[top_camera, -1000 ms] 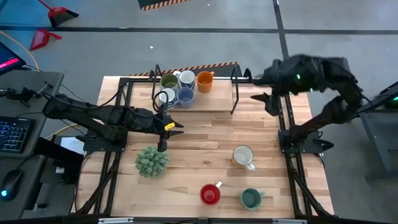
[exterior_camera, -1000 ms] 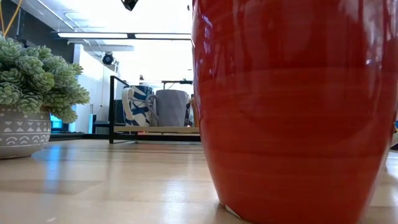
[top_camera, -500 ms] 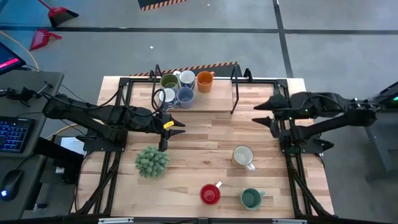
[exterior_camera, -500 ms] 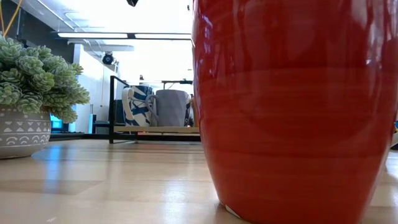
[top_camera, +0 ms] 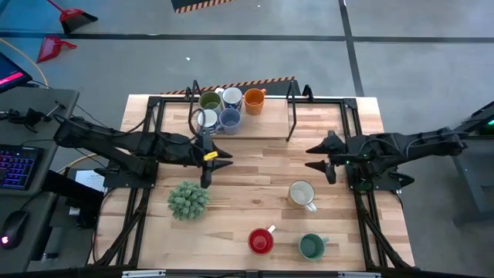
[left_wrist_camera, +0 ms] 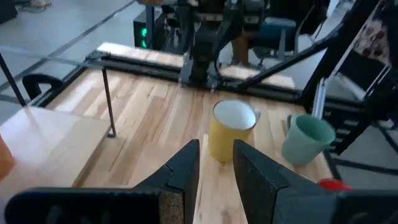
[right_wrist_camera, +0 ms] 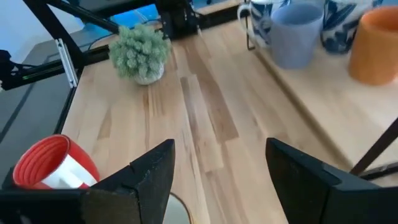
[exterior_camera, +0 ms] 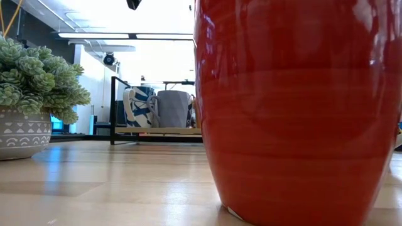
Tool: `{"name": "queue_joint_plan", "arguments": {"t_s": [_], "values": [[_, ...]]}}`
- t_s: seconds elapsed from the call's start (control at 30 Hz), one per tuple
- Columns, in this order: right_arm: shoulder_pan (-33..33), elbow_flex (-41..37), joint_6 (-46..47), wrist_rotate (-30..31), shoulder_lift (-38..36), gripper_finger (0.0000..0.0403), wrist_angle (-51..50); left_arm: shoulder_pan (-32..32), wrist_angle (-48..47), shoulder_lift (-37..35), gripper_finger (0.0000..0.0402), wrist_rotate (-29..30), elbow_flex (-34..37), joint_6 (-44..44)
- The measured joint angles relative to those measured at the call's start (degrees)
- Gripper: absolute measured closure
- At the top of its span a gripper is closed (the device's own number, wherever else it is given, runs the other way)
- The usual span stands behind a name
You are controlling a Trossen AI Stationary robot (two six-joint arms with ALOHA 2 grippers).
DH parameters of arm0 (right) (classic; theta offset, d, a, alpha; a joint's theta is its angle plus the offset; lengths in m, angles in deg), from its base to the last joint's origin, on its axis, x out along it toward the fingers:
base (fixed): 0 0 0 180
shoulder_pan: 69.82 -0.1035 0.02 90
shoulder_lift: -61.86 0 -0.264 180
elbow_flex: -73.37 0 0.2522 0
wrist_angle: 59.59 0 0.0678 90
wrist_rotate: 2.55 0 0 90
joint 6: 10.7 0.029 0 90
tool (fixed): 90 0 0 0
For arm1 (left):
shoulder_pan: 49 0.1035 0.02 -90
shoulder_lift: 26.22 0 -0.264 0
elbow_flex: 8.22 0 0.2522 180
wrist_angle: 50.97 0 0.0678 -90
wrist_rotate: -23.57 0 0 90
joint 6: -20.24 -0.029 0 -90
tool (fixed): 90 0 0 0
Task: Place coffee mugs
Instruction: Put the yellow mug on the shelf aligned with the otherorange mug
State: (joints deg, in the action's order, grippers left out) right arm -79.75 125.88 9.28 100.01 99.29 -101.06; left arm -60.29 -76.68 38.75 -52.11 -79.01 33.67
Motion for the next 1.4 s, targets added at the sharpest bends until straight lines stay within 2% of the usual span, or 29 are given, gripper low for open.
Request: {"name": "queue_joint_plan", "arguments": {"t_s": [0.17,0.43,0.87,1.1,1.4], "values": [[0.0,-3.9,4.4,-0.1,-0.9,0.0171,-0.5,0.0,0.2,4.4,0.0316,-0.5,0.2,0.8],[0.0,-1.9,5.0,0.1,0.8,0.0171,-9.7,-1.6,-0.2,11.2,0.0316,-1.7,0.2,2.9],[0.0,2.1,1.4,-0.6,3.2,0.0171,-12.4,-2.3,-0.8,13.1,0.0314,-1.7,0.2,3.7],[0.0,3.6,2.8,-0.8,3.9,0.0171,-12.3,-0.9,-1.2,13.1,0.0275,-1.7,0.2,-1.0],[0.0,3.6,4.9,-1.6,4.8,0.0171,-12.6,1.8,-1.8,13.1,0.0203,-1.7,0.2,1.7]]}}
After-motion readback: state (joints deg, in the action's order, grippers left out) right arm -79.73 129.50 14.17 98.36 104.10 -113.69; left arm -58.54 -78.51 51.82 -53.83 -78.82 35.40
